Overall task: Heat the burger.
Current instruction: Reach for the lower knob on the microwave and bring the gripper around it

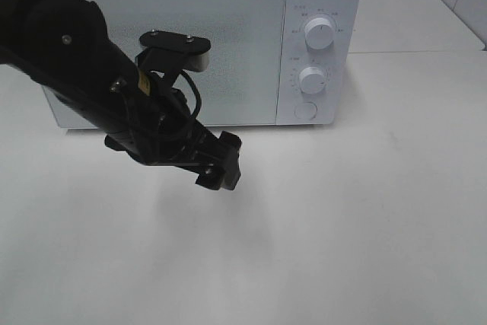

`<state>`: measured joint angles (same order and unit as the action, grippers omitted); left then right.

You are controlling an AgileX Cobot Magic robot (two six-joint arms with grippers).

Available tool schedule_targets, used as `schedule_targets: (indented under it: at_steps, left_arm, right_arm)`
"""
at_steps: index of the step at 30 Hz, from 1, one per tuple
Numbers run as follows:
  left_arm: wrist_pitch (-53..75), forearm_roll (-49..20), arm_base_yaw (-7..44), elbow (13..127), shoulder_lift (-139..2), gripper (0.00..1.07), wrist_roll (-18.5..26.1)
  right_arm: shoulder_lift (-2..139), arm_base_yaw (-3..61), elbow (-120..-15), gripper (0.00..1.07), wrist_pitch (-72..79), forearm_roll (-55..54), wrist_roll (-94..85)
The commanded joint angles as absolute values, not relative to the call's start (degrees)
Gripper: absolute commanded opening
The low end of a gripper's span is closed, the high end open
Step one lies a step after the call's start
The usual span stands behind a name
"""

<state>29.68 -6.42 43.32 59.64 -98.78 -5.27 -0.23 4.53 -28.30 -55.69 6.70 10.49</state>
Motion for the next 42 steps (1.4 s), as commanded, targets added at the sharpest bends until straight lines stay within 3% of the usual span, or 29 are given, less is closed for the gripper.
schedule_targets:
  at_steps: [1, 8, 16, 18, 23, 24, 27, 29, 30, 32, 37, 42]
  left_arm:
    - [35.41, -6.53, 43.54, 59.76, -96.89, 1.0, -5.61]
    - [44.86, -5.9, 43.2, 59.76, -94.71, 1.0, -5.33]
    - [55.81, -6.19, 36.96, 59.82, -91.5, 1.0, -5.33]
    - [59.36, -6.13, 31.97, 59.82, -87.2, 1.0, -5.16]
    - [60.68, -6.13, 26.24, 59.82, -82.74, 1.0, -4.98]
    - [61.25, -6.19, 22.4, 59.82, -80.39, 1.0, -4.3]
    - [61.76, -6.19, 20.34, 59.82, -79.35, 1.0, -4.01]
    - [64.63, -6.19, 12.72, 59.7, -76.2, 1.0, -2.98]
    - [64.63, -6.19, 12.72, 59.7, -76.2, 1.0, -2.98]
    - [66.92, -6.19, 7.73, 59.47, -73.97, 1.0, -2.23]
    - [66.81, -7.62, 2.58, 55.06, -68.35, 1.0, 0.0]
    - [64.52, -9.34, 1.72, 47.73, -62.51, 1.0, 1.15]
  right_arm:
    - [-1.78, 4.13, -28.19, 0.76, -55.29, 6.76, 10.31]
    - [-1.78, 4.13, -28.19, 0.76, -55.29, 6.76, 10.31]
    - [-1.78, 4.13, -28.19, 0.76, -55.29, 6.76, 10.31]
    - [-1.78, 4.13, -28.19, 0.76, -55.29, 6.76, 10.31]
    - [-1.78, 4.13, -28.19, 0.76, -55.29, 6.76, 10.31]
    - [-1.78, 4.13, -28.19, 0.76, -55.29, 6.76, 10.31]
    - [-1.78, 4.13, -28.19, 0.76, -55.29, 6.76, 10.31]
    - [-1.78, 4.13, -28.19, 0.75, -55.29, 6.76, 10.31]
    - [-1.78, 4.13, -28.19, 0.75, -55.29, 6.76, 10.31]
    - [-1.78, 4.13, -28.19, 0.75, -55.29, 6.76, 10.31]
    - [-1.78, 4.13, -28.19, 0.75, -55.29, 6.76, 10.31]
    - [-1.78, 4.13, -28.19, 0.75, -55.29, 6.76, 10.31]
